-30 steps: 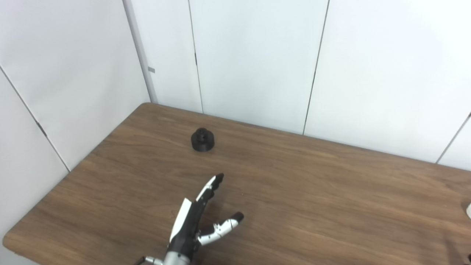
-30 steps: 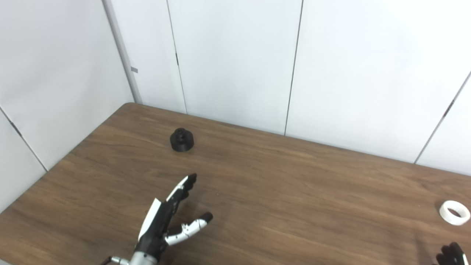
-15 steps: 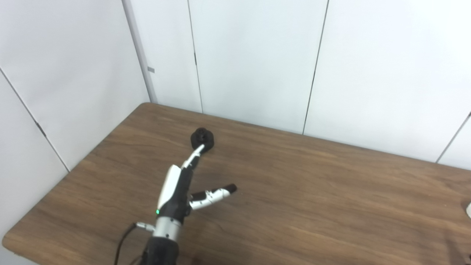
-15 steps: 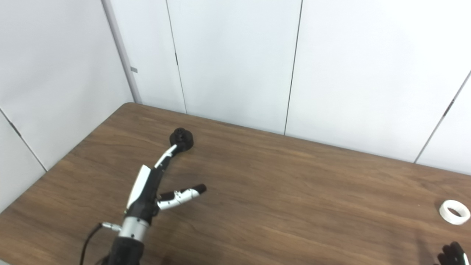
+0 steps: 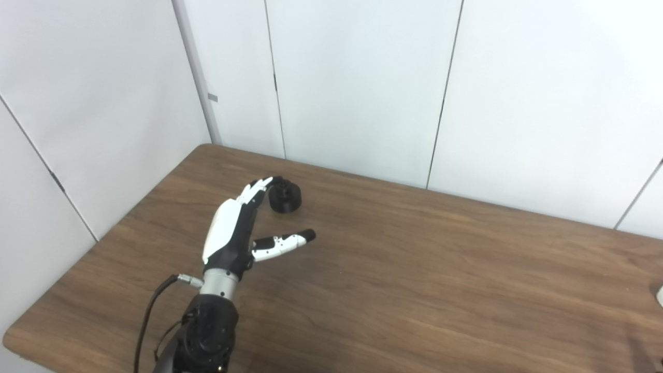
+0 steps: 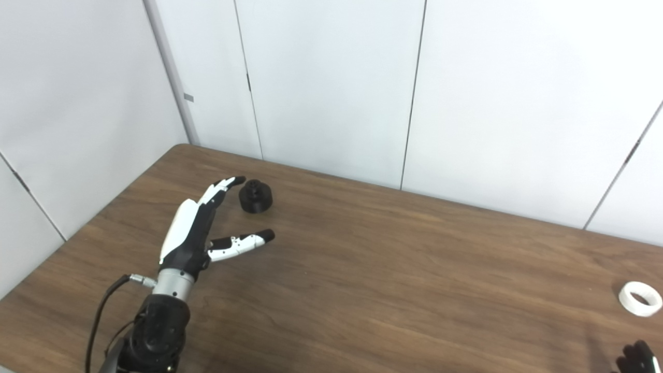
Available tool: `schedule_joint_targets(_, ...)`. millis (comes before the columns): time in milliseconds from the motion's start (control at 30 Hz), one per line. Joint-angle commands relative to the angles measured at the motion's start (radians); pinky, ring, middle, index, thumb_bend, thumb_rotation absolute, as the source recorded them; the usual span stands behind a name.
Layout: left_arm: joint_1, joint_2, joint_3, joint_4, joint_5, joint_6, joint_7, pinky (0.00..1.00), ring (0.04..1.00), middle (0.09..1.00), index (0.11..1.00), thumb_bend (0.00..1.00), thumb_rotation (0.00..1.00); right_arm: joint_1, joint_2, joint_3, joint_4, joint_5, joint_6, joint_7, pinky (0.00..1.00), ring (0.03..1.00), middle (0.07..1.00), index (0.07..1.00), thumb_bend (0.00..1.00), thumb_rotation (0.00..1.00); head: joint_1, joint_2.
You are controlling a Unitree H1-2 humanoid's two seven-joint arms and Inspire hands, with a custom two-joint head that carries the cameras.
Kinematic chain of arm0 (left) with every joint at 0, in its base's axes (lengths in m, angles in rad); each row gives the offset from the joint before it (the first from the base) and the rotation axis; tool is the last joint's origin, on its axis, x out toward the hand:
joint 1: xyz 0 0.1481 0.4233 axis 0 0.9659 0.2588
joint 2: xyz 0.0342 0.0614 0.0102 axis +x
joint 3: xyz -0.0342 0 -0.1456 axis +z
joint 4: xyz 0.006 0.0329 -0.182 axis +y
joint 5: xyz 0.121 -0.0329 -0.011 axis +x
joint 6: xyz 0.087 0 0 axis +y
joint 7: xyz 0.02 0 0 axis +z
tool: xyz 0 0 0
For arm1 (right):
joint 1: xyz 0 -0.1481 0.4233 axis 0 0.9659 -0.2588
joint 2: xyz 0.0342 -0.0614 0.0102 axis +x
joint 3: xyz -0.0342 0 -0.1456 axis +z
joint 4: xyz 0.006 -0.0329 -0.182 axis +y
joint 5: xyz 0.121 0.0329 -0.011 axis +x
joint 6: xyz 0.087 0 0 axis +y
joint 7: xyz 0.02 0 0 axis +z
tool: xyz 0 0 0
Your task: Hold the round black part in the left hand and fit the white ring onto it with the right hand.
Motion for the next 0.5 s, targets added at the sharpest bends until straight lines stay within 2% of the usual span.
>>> schedule_joint_targets(0, -0.046, 0.032, 0.014, 0.012, 0.02, -0.009, 0.017, 1.0, 1.0, 0.958, 0.896, 0.9, 0.41, 0.013, 0.022, 0.01, 0.045, 0.01, -0.042, 0.005, 1.0, 1.0, 1.0, 1.0, 0.57, 1.0, -0.004, 0.004)
schedule_joint_targets(467, -0.14, 0.078, 0.032, 0.2, 0.037, -0.023, 0.048, 1.0, 0.998, 0.949, 0.86, 0.88, 0.35, 0.011, 0.028, 0.017, 0.049, 0.003, -0.048, 0.004, 1.0, 1.0, 1.0, 1.0, 0.59, 1.0, -0.015, 0.007)
